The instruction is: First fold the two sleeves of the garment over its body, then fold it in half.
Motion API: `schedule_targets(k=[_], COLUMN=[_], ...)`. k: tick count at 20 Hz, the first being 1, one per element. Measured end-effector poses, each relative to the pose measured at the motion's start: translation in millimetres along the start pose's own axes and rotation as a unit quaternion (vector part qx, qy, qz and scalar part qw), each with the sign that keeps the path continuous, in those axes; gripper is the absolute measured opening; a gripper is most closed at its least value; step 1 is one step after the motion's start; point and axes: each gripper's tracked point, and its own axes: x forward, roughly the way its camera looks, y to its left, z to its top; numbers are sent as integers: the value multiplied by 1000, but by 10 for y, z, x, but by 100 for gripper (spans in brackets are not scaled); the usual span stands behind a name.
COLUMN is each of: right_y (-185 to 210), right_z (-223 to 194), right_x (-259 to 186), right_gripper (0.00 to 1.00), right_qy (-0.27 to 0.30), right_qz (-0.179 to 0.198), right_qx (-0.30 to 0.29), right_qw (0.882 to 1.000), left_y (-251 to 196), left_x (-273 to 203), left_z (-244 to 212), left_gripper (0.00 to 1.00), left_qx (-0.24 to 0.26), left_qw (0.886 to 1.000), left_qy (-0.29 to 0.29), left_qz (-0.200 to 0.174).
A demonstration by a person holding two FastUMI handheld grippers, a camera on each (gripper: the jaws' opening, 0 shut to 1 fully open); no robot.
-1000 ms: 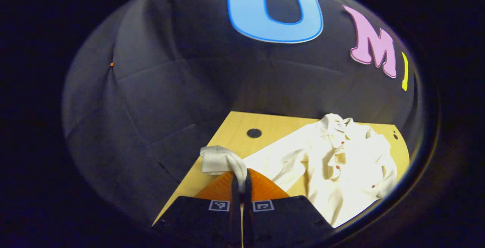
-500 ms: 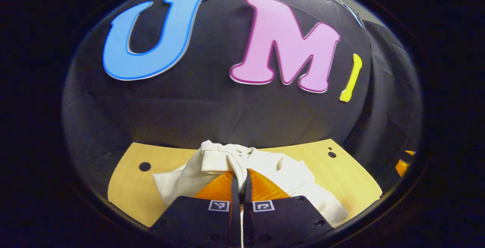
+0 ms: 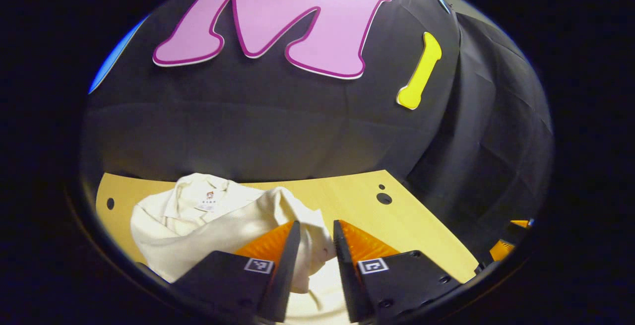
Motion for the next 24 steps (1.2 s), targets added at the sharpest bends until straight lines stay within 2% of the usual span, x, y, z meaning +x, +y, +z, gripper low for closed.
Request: schedule_targets(k=[2,3,8,12,15,16,17,18,20,24], right_y=[10,32,377,714,926,975,1028,1071,1181,1314], right_z=[-105,-169,-534,-959,-1230,-1322,-1424,-1521,-1745,-2072], right_x=[75,100,166,150,78,57,23,-6,-79,-192], right_gripper=[97,97,98,98,98,94,98,98,98,98], right_qy=[12,20,67,136,183,197,214,229,262,308], right_qz=[6,10,41,68,83,85,90,93,103,105], right_qx=[-2,-2,2,-2,6,9,10,9,10,33], right_qw=[1000,1000,997,988,980,977,973,969,960,945], left_y=[-69,-98,189,647,1011,1140,1267,1392,1659,1974], left_x=[82,54,-417,-1047,-1603,-1785,-1957,-2136,-2468,-2990], left_z=[-38,-38,-22,-386,-833,-1031,-1262,-1466,-1880,-2710], left_gripper=[87,96,96,96,96,96,96,96,96,96], left_qx=[-8,-6,29,29,23,26,26,26,21,-8], left_qw=[1000,1000,999,997,993,991,988,984,976,957], left_qy=[-4,-8,-38,-11,14,30,49,64,92,166], left_qz=[-9,-12,15,73,117,131,147,162,197,239])
